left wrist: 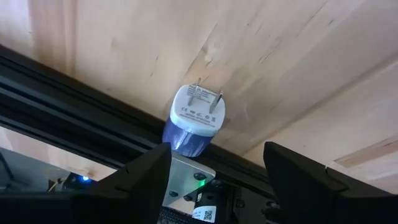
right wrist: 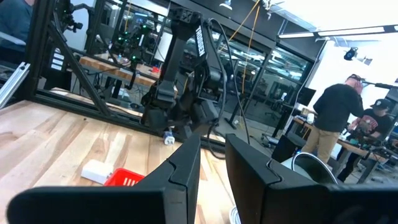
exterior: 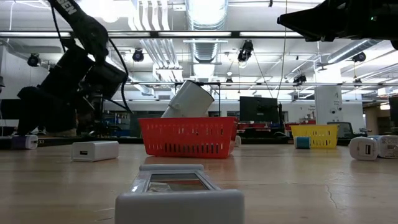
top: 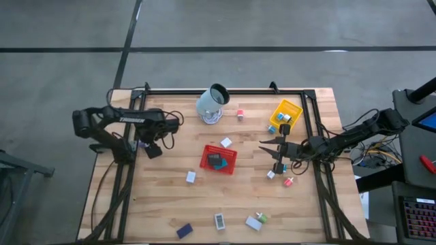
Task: Pick & Place Office items
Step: Put the violet charger adapter into the yellow basket
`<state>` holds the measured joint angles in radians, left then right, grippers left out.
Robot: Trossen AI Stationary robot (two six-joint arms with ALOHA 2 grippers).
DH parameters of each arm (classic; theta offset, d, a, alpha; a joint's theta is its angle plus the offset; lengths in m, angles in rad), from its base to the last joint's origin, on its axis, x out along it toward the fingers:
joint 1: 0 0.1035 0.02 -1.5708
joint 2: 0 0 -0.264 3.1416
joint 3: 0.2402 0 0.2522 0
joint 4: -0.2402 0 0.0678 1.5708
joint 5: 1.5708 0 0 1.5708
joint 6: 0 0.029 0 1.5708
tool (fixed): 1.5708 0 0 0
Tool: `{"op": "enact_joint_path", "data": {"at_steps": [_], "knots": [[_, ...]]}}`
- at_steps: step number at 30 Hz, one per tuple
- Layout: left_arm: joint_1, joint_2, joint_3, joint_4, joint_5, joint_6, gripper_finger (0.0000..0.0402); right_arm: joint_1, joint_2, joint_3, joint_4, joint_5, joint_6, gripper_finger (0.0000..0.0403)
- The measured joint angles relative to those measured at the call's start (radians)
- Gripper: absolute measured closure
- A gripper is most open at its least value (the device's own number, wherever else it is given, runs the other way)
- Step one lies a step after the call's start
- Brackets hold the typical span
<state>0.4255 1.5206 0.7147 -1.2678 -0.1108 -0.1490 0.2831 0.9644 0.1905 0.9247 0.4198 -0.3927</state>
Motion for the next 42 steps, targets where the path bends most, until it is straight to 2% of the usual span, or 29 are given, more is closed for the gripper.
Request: {"op": "enact_joint_path", "data": {"at_steps": [21, 38, 42], "knots": [[0.072, 0.127, -0.001, 0.042, -0.033, -0.005, 0.0142, 0.000, 0.000, 0.000, 0.000, -0.001, -0.001, 0.0330], [0.076, 0.224, -0.002, 0.076, -0.020, 0.001, 0.0142, 0.001, 0.000, 0.000, 0.001, -0.002, -0.003, 0.0330], [0.076, 0.226, -0.002, 0.077, -0.016, 0.004, 0.0154, 0.000, 0.000, 0.000, 0.000, -0.002, -0.002, 0.0330]]}}
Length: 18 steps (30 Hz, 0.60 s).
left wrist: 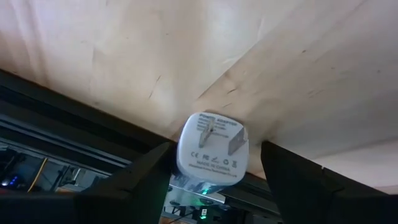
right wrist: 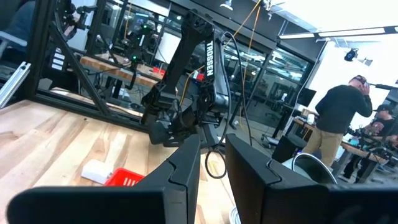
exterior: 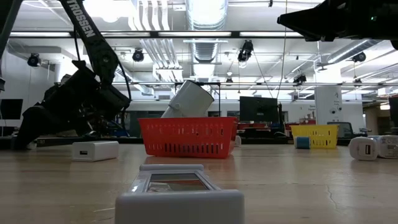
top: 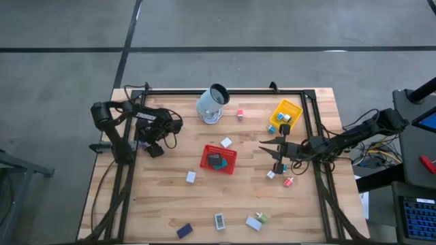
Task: Pick & Place Office items
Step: Put the violet charger adapter into the yellow basket
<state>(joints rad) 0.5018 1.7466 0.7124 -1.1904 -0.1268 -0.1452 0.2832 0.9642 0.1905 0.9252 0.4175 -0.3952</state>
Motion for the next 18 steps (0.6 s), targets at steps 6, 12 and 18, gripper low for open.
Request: {"op": "enact_joint_path", "data": {"at_steps": [6, 12, 18], "knots": [[0.000, 0.000, 0.000, 0.005, 0.014, 0.000, 0.0218, 0.000, 0.000, 0.000, 0.000, 0.000, 0.002, 0.0330], [0.000, 0.000, -0.001, 0.005, 0.007, 0.000, 0.0273, 0.000, 0.000, 0.000, 0.000, 0.000, 0.002, 0.0330], [0.000, 0.000, -0.001, 0.005, 0.006, -0.001, 0.0273, 0.000, 0.000, 0.000, 0.000, 0.000, 0.002, 0.0330]]}}
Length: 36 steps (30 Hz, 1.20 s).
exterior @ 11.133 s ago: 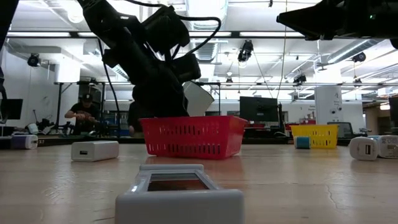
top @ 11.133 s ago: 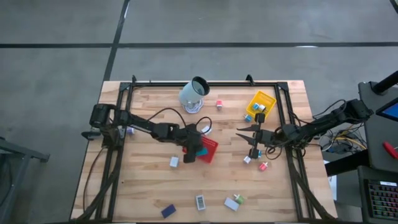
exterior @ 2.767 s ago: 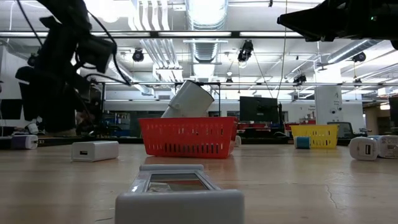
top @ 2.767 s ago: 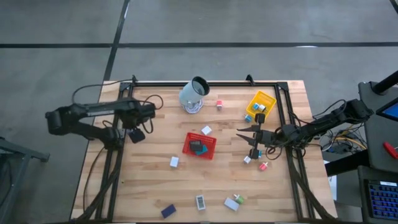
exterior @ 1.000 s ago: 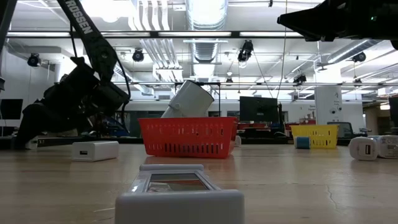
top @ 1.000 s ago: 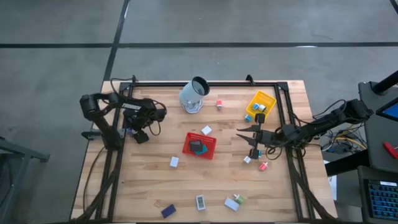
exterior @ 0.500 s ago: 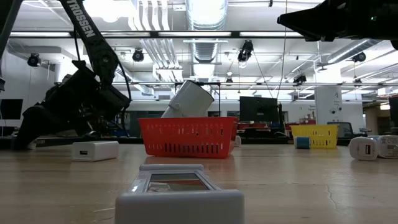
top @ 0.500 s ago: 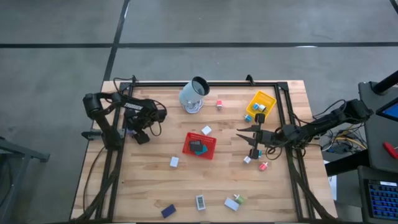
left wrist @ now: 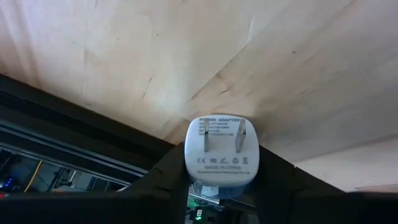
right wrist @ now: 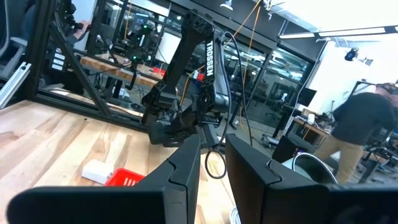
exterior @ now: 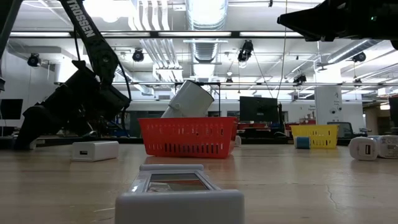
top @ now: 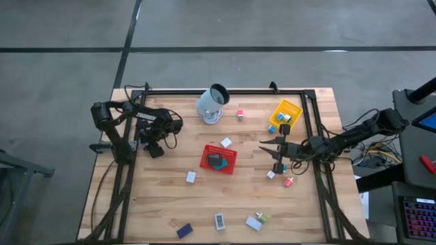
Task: Pick & Place Office items
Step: Put the violet charger adapter into the yellow basket
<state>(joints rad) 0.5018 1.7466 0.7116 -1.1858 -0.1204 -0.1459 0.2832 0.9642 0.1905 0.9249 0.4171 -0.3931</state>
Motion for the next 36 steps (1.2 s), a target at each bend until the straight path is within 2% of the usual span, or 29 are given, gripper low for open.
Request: {"op": "enact_joint_path", "data": {"at_steps": [14, 26, 36], "knots": [[0.000, -0.017, 0.000, 0.011, 0.022, 0.020, 0.0273, 0.000, 0.000, 0.000, 0.000, 0.000, 0.000, 0.0330], [0.000, -0.179, 0.000, 0.087, 0.108, 0.039, 0.0273, 0.000, 0.000, 0.000, 0.000, 0.000, -0.001, 0.0330], [-0.001, -0.277, 0.000, 0.102, 0.113, 0.039, 0.0273, 0.000, 0.000, 0.000, 0.000, -0.001, 0.000, 0.0330]]}}
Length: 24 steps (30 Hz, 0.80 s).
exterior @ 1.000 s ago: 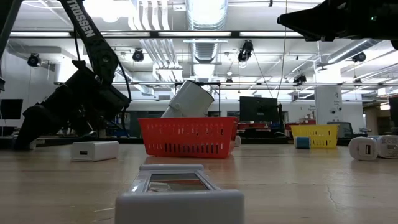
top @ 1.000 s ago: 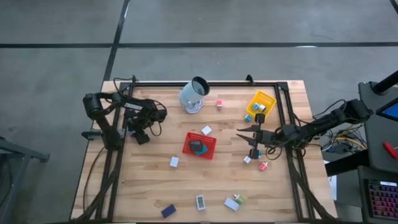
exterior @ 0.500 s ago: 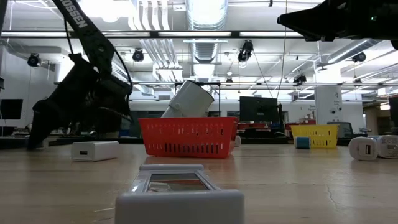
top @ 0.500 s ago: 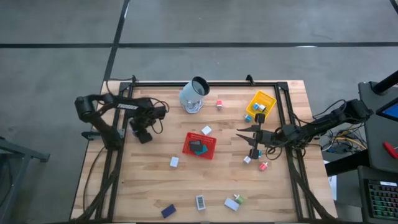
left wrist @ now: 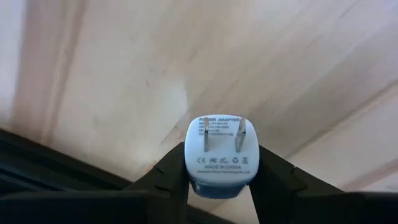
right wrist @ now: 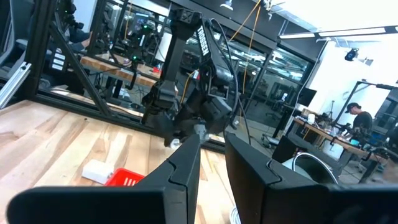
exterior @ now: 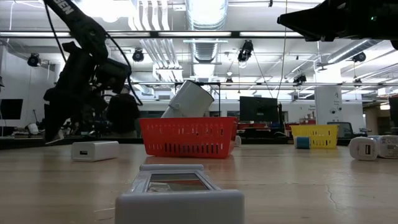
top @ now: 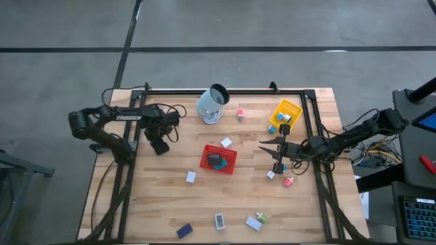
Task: Pick & Place Office items
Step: Put the violet charger adapter into the yellow basket
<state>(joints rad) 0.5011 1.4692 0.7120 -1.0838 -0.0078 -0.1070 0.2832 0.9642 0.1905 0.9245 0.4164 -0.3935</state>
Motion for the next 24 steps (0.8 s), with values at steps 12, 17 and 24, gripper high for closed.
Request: {"op": "enact_joint_path", "data": {"at_steps": [12, 17, 24], "knots": [[-0.036, -0.210, 0.003, 0.145, 0.066, 0.010, 0.0273, 0.000, 0.000, 0.000, 0.000, 0.000, -0.001, 0.0330], [-0.051, -0.263, 0.008, 0.176, 0.072, 0.015, 0.0273, 0.000, 0.000, 0.000, 0.000, 0.000, -0.002, 0.0330], [-0.098, -0.324, -0.010, 0.437, 0.098, 0.054, 0.0273, 0.000, 0.000, 0.000, 0.000, 0.000, -0.001, 0.0330]]}}
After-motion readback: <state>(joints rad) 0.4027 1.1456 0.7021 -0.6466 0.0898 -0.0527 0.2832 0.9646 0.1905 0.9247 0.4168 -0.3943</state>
